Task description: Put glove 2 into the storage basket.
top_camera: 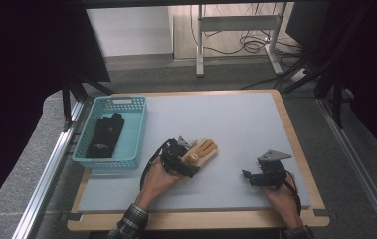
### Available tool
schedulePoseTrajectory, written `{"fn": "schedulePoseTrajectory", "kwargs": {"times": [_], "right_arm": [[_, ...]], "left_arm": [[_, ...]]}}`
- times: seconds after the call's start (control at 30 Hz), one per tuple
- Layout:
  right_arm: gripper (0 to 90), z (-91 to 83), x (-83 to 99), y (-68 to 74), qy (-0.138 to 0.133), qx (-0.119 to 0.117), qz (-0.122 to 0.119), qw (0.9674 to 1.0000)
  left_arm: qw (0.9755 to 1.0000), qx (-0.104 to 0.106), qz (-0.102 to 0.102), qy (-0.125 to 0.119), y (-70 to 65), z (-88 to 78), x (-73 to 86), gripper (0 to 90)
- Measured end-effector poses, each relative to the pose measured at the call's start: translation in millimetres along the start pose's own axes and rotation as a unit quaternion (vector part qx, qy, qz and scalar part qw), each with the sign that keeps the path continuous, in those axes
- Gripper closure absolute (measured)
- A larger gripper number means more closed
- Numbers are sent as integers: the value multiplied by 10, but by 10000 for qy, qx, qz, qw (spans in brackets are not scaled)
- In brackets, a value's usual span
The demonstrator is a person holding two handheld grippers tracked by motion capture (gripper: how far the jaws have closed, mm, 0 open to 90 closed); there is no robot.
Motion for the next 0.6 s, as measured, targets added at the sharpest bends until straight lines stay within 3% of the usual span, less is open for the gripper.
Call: {"fn": "schedulePoseTrajectory", "kwargs": {"times": [0.23, 0.3, 0.37, 0.6], "right_arm": [[194, 1, -1, 1, -10, -1, 4, 10000], [194, 0, 0, 0, -1, 1, -3, 10000], [194, 1, -1, 1, -9, 0, 2, 10000], [194, 0, 0, 0, 0, 1, -2, 10000]], "left_arm": [[9996, -140, 140, 192, -22, 128, -1, 110], [9991, -213, 229, 297, -52, 154, -11, 188], [9989, -235, 261, 324, -62, 166, -13, 205], [9989, -163, 294, 338, -93, 145, -32, 404]]}}
Point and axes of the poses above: each handheld gripper's, and its own axes: z roughly forward along the jaws, x roughly out of its underside, y roughly to its left, the point moved 10 cm from there along z, roughly forward along the jaws, and after that the axes turned 7 degrees about -z, right-handed, at the moved point
